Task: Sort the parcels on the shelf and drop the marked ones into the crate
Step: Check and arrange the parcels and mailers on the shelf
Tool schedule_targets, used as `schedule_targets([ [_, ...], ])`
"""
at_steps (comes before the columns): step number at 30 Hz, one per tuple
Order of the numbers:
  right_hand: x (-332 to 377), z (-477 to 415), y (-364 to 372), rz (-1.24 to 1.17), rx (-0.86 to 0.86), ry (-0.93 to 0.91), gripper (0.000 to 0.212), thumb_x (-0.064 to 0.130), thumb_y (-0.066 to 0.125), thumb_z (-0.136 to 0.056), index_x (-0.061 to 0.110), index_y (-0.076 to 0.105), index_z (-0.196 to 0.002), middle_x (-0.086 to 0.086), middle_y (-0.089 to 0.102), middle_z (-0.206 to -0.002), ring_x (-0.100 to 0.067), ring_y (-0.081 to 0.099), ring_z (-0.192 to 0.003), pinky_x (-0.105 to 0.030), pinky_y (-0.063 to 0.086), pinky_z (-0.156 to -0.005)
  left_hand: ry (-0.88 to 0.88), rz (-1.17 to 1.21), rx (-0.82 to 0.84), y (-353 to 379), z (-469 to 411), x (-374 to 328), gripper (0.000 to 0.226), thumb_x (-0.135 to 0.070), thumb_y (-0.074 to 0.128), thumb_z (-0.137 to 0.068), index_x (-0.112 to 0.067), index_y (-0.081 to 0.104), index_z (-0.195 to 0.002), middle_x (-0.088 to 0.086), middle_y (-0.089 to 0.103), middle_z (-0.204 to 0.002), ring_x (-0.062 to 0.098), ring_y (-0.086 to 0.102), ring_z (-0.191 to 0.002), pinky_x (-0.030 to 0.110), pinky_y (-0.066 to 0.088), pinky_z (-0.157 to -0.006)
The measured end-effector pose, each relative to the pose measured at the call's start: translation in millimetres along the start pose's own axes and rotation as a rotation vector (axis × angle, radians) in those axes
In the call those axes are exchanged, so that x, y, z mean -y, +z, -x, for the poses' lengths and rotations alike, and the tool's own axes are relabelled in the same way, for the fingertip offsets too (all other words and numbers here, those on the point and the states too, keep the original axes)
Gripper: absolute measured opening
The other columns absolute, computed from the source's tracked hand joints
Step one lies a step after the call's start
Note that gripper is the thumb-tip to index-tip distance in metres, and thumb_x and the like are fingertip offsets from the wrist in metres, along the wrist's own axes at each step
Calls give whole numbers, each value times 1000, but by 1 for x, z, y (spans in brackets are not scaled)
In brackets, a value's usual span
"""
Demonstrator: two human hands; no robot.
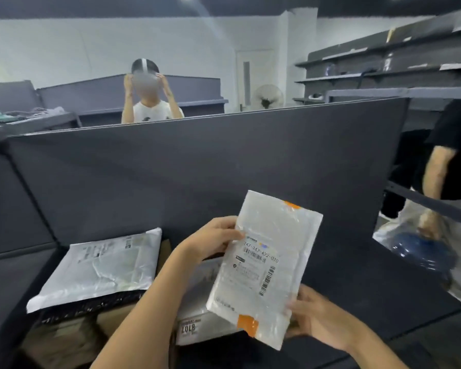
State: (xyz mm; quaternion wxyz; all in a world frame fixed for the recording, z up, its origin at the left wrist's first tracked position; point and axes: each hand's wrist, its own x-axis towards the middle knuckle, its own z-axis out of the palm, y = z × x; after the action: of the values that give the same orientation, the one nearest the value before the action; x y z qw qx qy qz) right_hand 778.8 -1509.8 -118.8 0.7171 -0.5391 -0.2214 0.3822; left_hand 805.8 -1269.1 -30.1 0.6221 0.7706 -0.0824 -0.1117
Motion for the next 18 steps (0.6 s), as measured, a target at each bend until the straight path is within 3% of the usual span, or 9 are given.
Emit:
schedule_targets([
  [3,-3,-21,21,-74,-180,-44,52,21,63,-80,12,52,-129,-12,66,-122,-31,64,-110,-39,56,-76,-1,-126,27,-2,7,-5,18,-6,50,-94,-13,65,-101,-6,73,-89,16,69,-89,26,53,-76],
  [6,-1,-32,23,-94,-283,-113,52,21,63,-77,11,54,-128,-13,67,-120,-32,64,-110,-48,54,-86,28,-65,-78,-5,11,10,24,-16,53,-94,-19,63,-116,2,72,-108,19,69,-100,33,55,-81],
  [9,5,-38,19,-113,-335,-187,47,22,61,-79,12,56,-126,-14,66,-121,-32,63,-111,-43,56,-84,5,24,-113,-11,26,43,24,-13,55,-94,-14,63,-116,7,71,-111,23,69,-100,38,55,-86],
  [12,12,-53,21,-52,-374,-225,57,28,73,-74,9,56,-125,-16,65,-122,-32,64,-110,-38,56,-84,-8,141,-52,-11,44,77,22,-8,54,-94,-3,64,-113,13,71,-111,25,69,-99,34,55,-82],
  [14,15,-60,22,-16,-378,-231,68,34,81,-67,8,57,-124,-16,65,-122,-32,64,-110,-39,56,-85,20,205,-101,-7,50,88,21,-8,54,-94,-4,65,-112,12,71,-111,27,68,-102,35,54,-84],
  [18,7,-84,30,-17,-412,-218,35,15,62,-89,11,57,-123,-11,68,-119,-30,65,-108,-44,55,-88,24,281,-225,-8,63,109,23,-12,52,-96,-7,64,-115,9,72,-112,26,68,-105,42,53,-92],
])
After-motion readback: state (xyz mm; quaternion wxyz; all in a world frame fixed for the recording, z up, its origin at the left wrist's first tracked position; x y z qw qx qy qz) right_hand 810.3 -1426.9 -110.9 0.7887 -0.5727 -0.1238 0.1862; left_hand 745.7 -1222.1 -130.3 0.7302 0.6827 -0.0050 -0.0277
